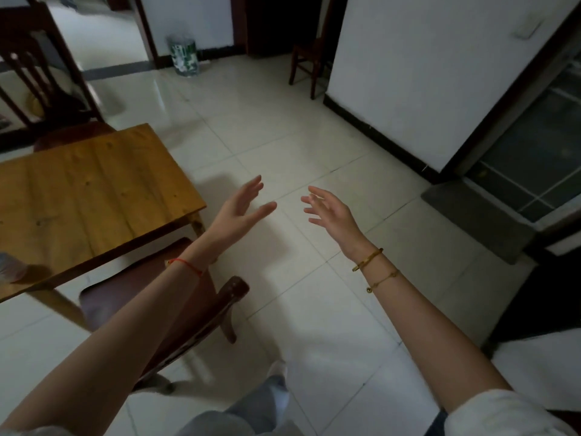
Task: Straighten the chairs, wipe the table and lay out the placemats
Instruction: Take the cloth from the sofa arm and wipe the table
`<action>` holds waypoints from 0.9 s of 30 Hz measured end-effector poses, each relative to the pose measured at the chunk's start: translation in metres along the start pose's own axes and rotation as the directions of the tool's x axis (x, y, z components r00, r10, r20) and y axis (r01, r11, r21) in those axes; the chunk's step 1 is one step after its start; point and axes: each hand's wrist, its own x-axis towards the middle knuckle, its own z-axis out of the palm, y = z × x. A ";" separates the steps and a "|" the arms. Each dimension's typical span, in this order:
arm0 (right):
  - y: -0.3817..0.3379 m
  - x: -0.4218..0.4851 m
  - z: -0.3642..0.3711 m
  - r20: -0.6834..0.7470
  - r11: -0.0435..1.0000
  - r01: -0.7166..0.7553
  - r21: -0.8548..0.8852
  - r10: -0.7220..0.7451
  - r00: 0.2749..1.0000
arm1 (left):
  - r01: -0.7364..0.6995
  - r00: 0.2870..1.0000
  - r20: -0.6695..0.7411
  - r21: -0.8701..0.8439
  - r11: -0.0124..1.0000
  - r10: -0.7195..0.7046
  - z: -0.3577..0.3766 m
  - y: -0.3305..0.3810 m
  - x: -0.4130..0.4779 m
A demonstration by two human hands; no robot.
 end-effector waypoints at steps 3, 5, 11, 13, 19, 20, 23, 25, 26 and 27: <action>-0.006 0.031 -0.031 -0.009 1.000 -0.001 -0.029 0.001 1.000 | -0.018 1.000 0.022 -0.010 1.000 0.018 0.015 0.009 0.045; -0.010 0.054 -0.055 -0.034 0.999 0.010 -0.053 -0.012 0.999 | -0.033 0.998 0.059 -0.002 0.999 0.033 0.026 0.016 0.082; -0.014 0.121 -0.132 -0.089 0.998 0.018 -0.067 -0.024 0.996 | -0.039 0.996 0.084 -0.046 0.998 0.043 0.068 0.040 0.187; -0.013 0.148 -0.158 -0.105 0.998 0.025 -0.065 -0.031 0.994 | -0.030 0.996 0.087 -0.045 0.999 0.034 0.081 0.046 0.222; -0.009 0.244 -0.239 -0.072 0.994 0.079 -0.075 -0.084 0.994 | -0.035 0.998 0.054 -0.078 0.996 0.039 0.125 0.057 0.328; -0.009 0.258 -0.249 -0.064 0.994 0.080 -0.071 -0.084 0.994 | -0.035 0.998 0.048 -0.078 0.996 0.039 0.130 0.059 0.342; -0.013 0.312 -0.287 -0.002 0.993 0.090 -0.076 -0.091 0.996 | -0.026 1.000 0.013 -0.072 0.997 0.027 0.145 0.068 0.393; -0.018 0.352 -0.306 0.042 0.990 0.107 -0.088 -0.104 0.994 | -0.034 0.999 -0.010 -0.059 0.998 0.034 0.150 0.074 0.428; -0.020 0.372 -0.314 0.062 0.990 0.108 -0.090 -0.103 0.993 | -0.031 0.999 -0.031 -0.061 0.998 0.029 0.151 0.076 0.445; -0.022 0.392 -0.319 0.079 0.990 0.111 -0.091 -0.104 0.991 | -0.026 0.998 -0.053 -0.063 0.998 0.023 0.151 0.076 0.461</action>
